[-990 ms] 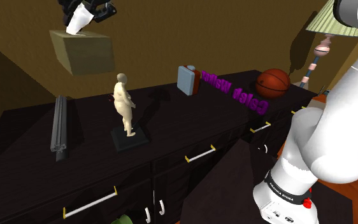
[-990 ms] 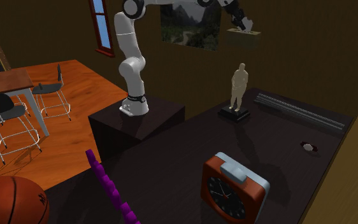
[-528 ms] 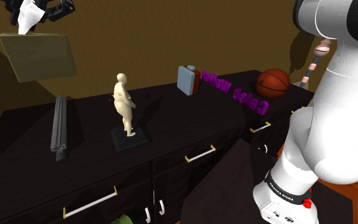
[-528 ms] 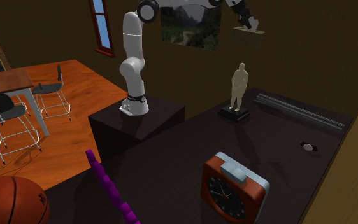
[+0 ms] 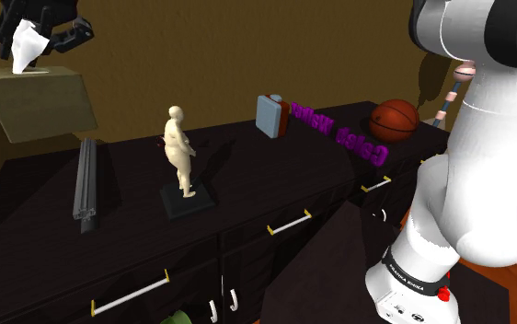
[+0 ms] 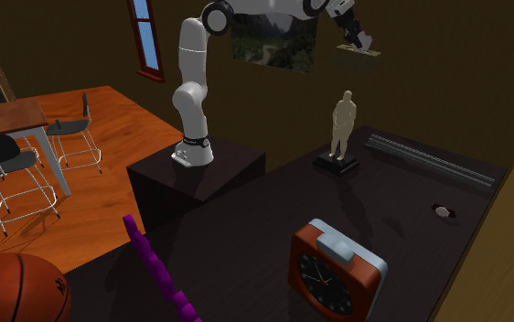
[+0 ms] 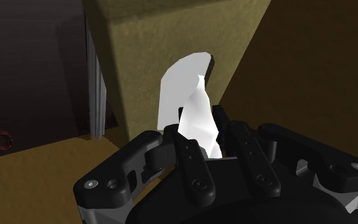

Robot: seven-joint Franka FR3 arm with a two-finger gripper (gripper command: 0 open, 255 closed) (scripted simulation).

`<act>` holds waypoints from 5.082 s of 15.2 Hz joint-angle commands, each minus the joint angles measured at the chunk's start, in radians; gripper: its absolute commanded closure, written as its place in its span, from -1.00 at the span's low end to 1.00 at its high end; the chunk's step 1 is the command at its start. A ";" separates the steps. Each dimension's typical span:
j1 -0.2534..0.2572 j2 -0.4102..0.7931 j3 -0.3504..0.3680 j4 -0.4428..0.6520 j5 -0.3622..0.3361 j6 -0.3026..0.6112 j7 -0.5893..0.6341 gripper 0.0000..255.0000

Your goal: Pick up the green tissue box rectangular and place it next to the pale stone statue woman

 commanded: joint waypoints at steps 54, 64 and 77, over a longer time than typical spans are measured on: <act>0.111 0.201 -0.180 -0.468 -0.287 0.670 0.283 1.00; 0.201 0.294 -0.296 -0.472 -0.352 0.777 0.366 1.00; 0.252 0.348 -0.357 -0.465 -0.366 0.830 0.400 -1.00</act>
